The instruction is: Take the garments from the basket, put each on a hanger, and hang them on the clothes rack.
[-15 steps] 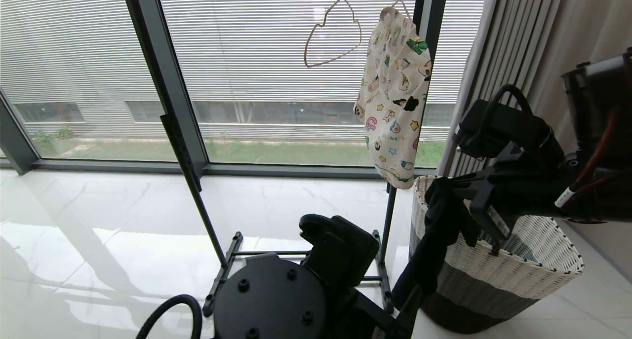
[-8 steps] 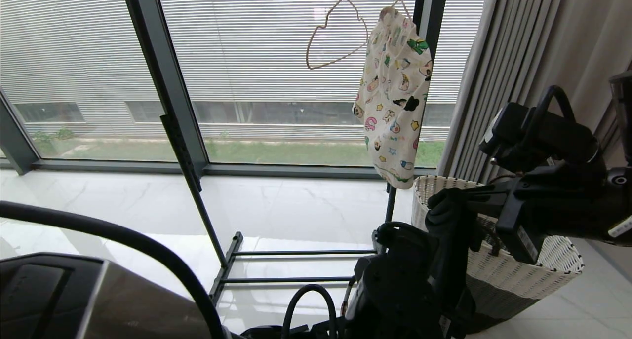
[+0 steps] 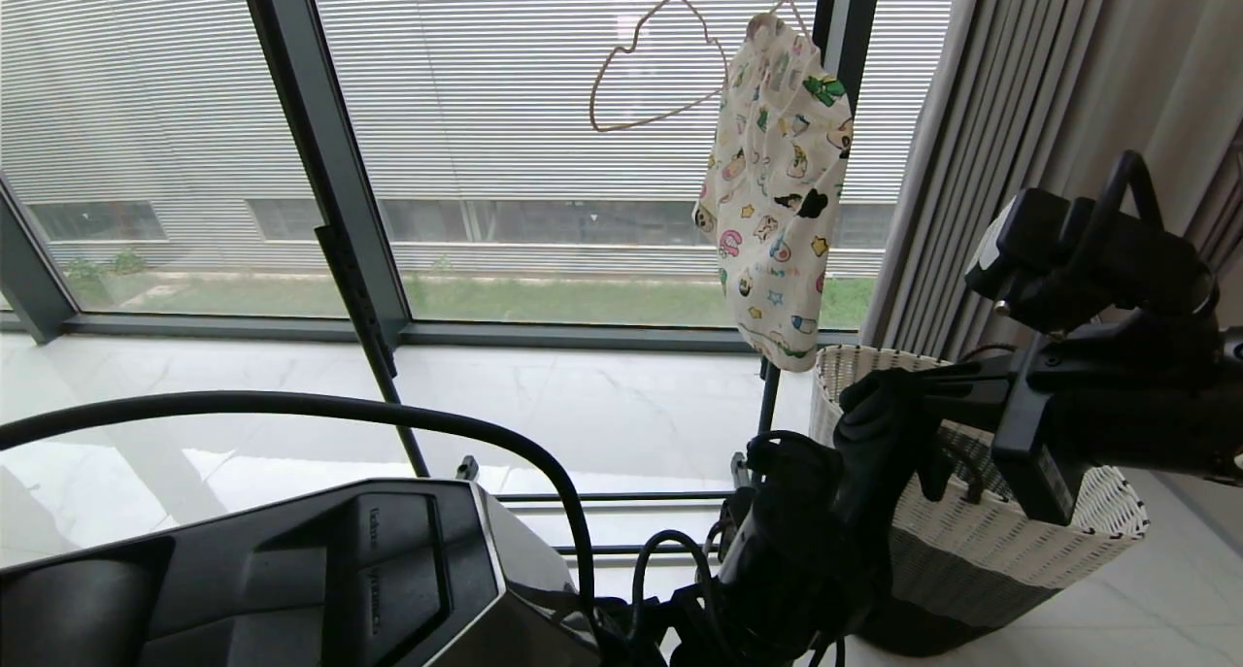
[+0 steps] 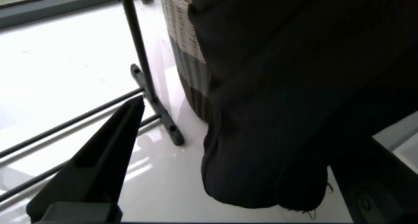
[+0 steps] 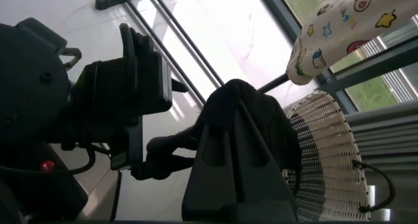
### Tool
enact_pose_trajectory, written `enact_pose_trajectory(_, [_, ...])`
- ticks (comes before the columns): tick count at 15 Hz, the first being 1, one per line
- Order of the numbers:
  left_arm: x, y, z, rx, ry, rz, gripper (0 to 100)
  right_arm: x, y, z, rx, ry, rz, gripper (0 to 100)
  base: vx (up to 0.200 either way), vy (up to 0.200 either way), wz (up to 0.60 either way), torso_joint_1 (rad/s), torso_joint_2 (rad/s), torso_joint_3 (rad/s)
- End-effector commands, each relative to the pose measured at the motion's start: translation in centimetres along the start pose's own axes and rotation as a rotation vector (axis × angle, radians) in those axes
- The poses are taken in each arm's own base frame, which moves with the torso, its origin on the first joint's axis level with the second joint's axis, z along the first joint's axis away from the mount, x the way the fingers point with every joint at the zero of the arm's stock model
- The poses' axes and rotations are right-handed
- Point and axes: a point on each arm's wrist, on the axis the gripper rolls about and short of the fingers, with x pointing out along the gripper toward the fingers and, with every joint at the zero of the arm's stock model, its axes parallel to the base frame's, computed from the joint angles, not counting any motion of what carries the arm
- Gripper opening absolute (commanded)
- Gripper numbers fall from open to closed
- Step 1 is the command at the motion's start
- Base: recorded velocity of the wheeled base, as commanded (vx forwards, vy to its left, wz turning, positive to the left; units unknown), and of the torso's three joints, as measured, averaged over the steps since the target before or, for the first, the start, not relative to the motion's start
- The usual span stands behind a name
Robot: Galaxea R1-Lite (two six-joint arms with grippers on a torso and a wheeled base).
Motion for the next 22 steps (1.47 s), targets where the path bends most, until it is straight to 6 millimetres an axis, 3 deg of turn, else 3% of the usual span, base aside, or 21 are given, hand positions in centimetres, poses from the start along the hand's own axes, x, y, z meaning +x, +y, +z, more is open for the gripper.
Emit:
enact_pose_trajectory(1, [-0.1,0.2,-0.2,0.0,0.006,0.003,100,0.2,-0.1,-0.1,0.012,0.008,-0.003,0,0.0,0.0,0.0,0.0,0.0,0.0])
enact_pose_trajectory(3, [-1.4,-0.5,0.3,0.004,-0.002,-0.023,100,1.1,-0.2,-0.2,0.053,0.03,-0.006,0,0.0,0.0,0.0,0.0,0.0,0.0])
enact_pose_trajectory(9, [-4.3,0.4,1.1,0.003,-0.003,-0.026,100,2.4,-0.4,-0.5,0.06,0.065,-0.008,0,0.0,0.0,0.0,0.0,0.0,0.0])
enact_pose_trajectory(13, [-2.3,0.7,1.7,-0.012,-0.032,-0.005,100,2.4,-0.2,-0.3,0.05,0.061,-0.001,0,0.0,0.0,0.0,0.0,0.0,0.0])
enact_pose_trajectory(17, [-0.1,1.5,-0.6,0.014,0.028,0.034,100,2.2,-0.1,0.2,0.046,0.041,0.004,0,0.0,0.0,0.0,0.0,0.0,0.0])
enact_pose_trajectory(21, [0.4,2.5,-1.7,0.025,0.06,0.07,100,2.0,-0.2,0.5,0.046,0.027,0.002,0,0.0,0.0,0.0,0.0,0.0,0.0])
enact_pose_trajectory(22, [0.4,2.6,-1.6,0.024,0.06,0.073,0,2.0,-0.1,0.6,0.044,0.024,0.005,0,0.0,0.0,0.0,0.0,0.0,0.0])
